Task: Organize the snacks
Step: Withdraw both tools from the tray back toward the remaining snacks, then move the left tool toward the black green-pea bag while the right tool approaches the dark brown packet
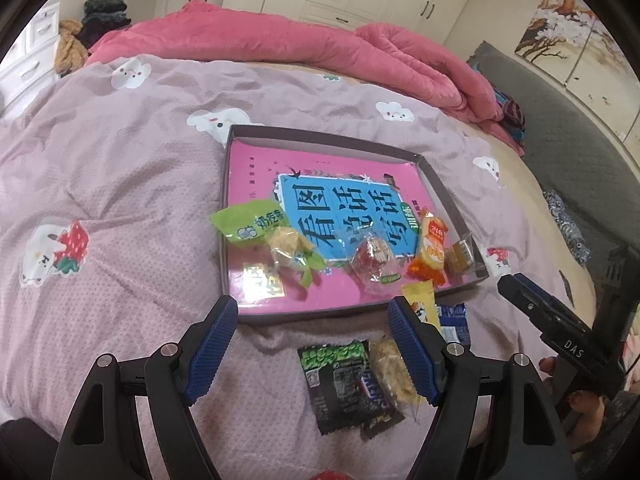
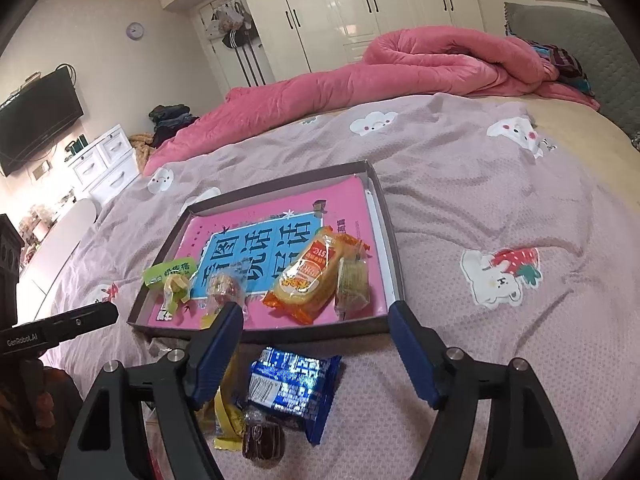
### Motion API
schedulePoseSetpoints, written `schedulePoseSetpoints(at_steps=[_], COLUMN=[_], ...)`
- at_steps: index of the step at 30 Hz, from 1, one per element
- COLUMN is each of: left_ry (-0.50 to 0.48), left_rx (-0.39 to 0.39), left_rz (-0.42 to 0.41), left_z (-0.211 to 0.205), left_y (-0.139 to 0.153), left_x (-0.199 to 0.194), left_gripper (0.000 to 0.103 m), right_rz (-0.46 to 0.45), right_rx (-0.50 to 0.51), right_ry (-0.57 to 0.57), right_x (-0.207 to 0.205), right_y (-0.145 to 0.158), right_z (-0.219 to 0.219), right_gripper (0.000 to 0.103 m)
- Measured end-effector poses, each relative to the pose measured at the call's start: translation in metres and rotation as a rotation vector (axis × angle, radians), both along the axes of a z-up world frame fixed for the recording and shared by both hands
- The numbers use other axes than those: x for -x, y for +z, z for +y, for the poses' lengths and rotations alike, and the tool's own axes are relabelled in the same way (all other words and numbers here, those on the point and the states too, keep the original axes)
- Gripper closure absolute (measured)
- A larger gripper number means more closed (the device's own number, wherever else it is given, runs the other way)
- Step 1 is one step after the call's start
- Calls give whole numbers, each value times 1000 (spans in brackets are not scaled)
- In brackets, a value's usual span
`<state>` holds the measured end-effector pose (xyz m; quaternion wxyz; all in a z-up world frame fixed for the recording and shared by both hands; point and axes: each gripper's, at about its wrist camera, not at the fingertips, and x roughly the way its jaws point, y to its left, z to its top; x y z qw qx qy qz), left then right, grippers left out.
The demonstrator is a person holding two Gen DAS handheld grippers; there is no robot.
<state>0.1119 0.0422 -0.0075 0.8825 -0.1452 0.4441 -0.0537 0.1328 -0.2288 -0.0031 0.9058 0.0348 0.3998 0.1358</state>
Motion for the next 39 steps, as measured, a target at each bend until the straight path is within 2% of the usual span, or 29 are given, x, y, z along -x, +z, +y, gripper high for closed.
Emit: schedulePoseSetpoints(at_steps=[39], left_ry=[-27], left_rx=[-51], left_rz=[48], left_z=[-3], left_y=[-5], left_x=[32], left_gripper=[24], right_rz=[36], right_rx=[58], right_ry=[56], right_x=[54], right_y=[-3], right_z=[20], right_gripper=[28])
